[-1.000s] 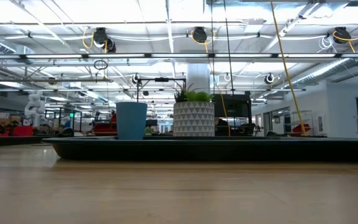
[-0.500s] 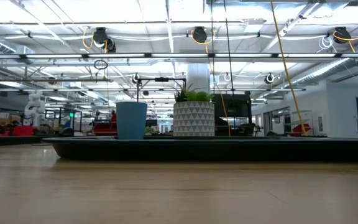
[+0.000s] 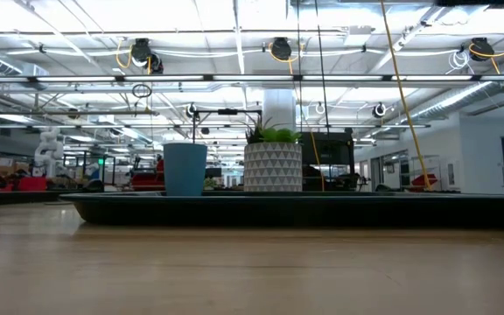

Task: Pick and place plate/cup/fork/spoon on tray
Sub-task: Put the green plate to the bottom of the blue cup on the black serving tray

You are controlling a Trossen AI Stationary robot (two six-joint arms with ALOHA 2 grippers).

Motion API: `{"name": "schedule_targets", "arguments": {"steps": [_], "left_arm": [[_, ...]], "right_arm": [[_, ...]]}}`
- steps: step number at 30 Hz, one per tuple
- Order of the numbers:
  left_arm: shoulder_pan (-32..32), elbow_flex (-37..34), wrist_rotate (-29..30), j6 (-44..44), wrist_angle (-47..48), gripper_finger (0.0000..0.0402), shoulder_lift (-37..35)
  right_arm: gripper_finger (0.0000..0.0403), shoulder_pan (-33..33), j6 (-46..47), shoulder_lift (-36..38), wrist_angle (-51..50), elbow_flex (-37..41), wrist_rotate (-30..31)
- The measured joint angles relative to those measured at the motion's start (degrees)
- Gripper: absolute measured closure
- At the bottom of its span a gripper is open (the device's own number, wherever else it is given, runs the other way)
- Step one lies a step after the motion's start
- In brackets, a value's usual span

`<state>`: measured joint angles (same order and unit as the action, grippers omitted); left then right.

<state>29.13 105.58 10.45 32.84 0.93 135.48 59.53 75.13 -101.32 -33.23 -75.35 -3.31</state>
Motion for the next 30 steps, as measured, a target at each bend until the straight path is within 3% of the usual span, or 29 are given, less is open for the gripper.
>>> {"name": "schedule_targets", "arguments": {"steps": [5,13,23,27,30], "left_arm": [[-1.6,3.0,-3.8,4.1,0.5,0.0186,3.6],[-3.2,5.3,-1.5,10.1,-0.6,0.0195,7.1],[-3.2,5.2,-5.4,18.7,-1.1,0.0342,7.0],[-3.2,5.0,-6.5,18.9,-0.2,0.0386,7.2],[-3.2,5.0,-7.7,18.4,-0.9,0.0391,7.3]], "right_arm": [[0.0403,0.0,0.1,0.0,0.1,0.0,0.0],[0.0403,-0.2,0.2,0.0,0.3,0.0,0.1],[0.0397,-0.5,2.2,0.0,0.4,0.0,1.1],[0.0365,-0.7,2.3,0.0,1.3,0.0,3.8],[0.0326,-0.7,1.3,0.0,1.7,0.0,6.1]]}}
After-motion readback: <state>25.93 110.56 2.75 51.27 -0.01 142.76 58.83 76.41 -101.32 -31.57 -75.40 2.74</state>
